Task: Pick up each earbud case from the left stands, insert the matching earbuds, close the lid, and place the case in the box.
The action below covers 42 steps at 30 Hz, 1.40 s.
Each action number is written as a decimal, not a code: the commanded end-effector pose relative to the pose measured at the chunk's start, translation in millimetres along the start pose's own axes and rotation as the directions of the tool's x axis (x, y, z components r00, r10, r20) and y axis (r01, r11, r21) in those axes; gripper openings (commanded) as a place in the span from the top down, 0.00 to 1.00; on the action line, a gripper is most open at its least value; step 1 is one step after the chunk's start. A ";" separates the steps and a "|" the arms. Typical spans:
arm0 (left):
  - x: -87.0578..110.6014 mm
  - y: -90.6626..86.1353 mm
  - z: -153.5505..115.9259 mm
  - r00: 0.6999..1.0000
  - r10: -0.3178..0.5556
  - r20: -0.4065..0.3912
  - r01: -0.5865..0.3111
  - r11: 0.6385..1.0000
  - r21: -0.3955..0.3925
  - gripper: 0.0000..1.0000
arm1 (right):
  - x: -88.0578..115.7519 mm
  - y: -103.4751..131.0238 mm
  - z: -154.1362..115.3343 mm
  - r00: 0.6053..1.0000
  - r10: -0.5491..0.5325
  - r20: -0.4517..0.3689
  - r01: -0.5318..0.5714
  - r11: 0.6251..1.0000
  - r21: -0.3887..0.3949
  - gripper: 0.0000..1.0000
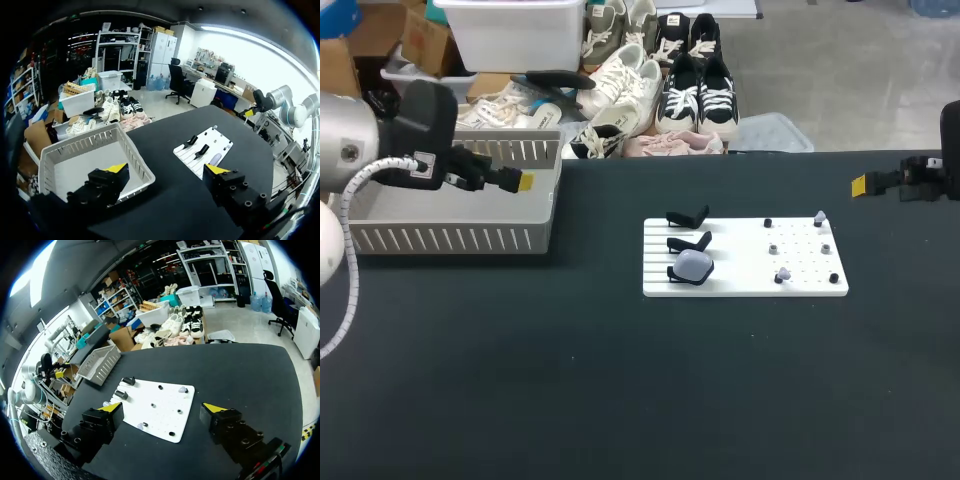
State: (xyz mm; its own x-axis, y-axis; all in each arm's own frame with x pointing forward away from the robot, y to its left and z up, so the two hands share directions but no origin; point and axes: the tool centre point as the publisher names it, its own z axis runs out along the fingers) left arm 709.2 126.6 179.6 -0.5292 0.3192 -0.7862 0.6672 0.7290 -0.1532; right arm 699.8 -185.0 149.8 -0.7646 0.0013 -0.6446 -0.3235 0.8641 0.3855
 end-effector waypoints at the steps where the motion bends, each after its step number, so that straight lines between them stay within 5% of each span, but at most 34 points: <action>1: 0.2 3.0 5.7 0.997 0.072 0.028 -0.075 0.990 0.116 0.00 | -0.5 -1.3 0.1 1.000 -0.001 -0.002 0.001 1.000 -0.005 0.00; 8: -4.3 -7.2 14.6 0.975 0.215 0.065 -0.224 0.948 0.226 0.00 | -0.5 -1.3 0.1 1.000 -0.001 -0.002 0.001 1.000 -0.005 0.00; 21: -10.0 -33.2 48.2 0.906 0.412 0.096 -0.410 0.798 0.441 0.00 | -0.5 -1.3 0.1 1.000 -0.001 -0.002 0.001 1.000 -0.005 0.00; 31: 7.2 -67.7 81.0 0.874 0.475 0.104 -0.453 0.718 0.529 0.00 | -0.5 -1.3 0.1 1.000 -0.001 -0.002 0.001 1.000 -0.005 0.00; 42: 29.2 -90.2 107.7 0.854 0.501 0.137 -0.488 0.684 0.542 0.00 | -0.5 -1.3 0.1 1.000 -0.001 -0.002 0.001 1.000 -0.005 0.00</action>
State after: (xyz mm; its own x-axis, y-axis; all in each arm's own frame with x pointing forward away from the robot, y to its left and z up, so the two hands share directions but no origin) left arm 687.0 9.4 113.5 -0.0495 0.5631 -0.8249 0.9988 0.0251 -0.0428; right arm 699.8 -184.9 149.8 -0.7646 0.0013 -0.6445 -0.3235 0.8641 0.3855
